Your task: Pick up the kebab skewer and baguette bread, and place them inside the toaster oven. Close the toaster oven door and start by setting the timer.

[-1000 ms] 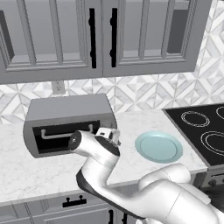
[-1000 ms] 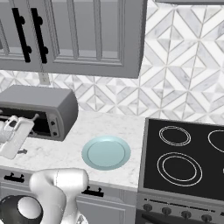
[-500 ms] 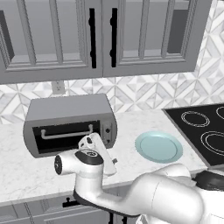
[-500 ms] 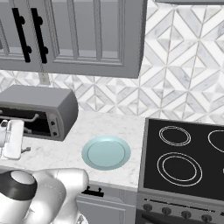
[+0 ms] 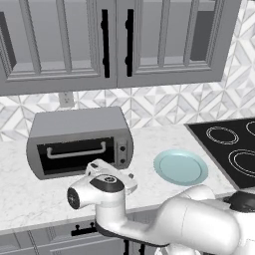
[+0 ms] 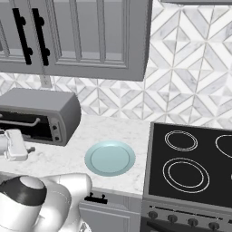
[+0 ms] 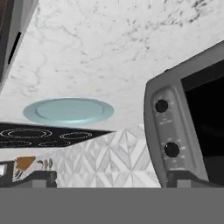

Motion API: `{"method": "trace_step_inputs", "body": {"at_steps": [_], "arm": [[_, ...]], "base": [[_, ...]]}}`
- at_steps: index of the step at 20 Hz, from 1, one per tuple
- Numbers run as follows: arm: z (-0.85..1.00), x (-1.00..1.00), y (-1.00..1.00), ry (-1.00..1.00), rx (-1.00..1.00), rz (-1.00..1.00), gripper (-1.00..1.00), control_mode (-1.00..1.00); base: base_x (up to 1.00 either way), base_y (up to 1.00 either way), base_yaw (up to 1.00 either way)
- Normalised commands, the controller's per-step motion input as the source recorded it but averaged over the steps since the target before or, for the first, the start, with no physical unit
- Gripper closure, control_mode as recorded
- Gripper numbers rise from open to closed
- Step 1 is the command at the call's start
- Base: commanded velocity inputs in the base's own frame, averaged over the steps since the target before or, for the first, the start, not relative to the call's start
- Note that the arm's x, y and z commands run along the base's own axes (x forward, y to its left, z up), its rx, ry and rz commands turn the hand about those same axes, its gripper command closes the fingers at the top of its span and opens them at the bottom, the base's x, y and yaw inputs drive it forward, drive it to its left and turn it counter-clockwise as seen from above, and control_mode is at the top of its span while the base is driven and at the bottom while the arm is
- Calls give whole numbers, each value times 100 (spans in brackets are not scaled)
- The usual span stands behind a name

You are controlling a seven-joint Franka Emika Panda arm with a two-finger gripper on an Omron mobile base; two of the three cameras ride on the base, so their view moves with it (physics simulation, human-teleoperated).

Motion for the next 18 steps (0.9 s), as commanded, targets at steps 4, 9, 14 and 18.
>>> {"method": "trace_step_inputs", "body": {"at_steps": [4,9,14,18], "arm": [[-8,26,-30,29,-10,13,-100,-100],[-19,59,-18,30,-12,1,-100,-100],[-32,45,1,3,-21,0,-100,-100],[-27,16,12,-3,-25,0,-100,-100]], "base": [[0,0,0],[0,0,0],[0,0,0],[0,0,0]]}}
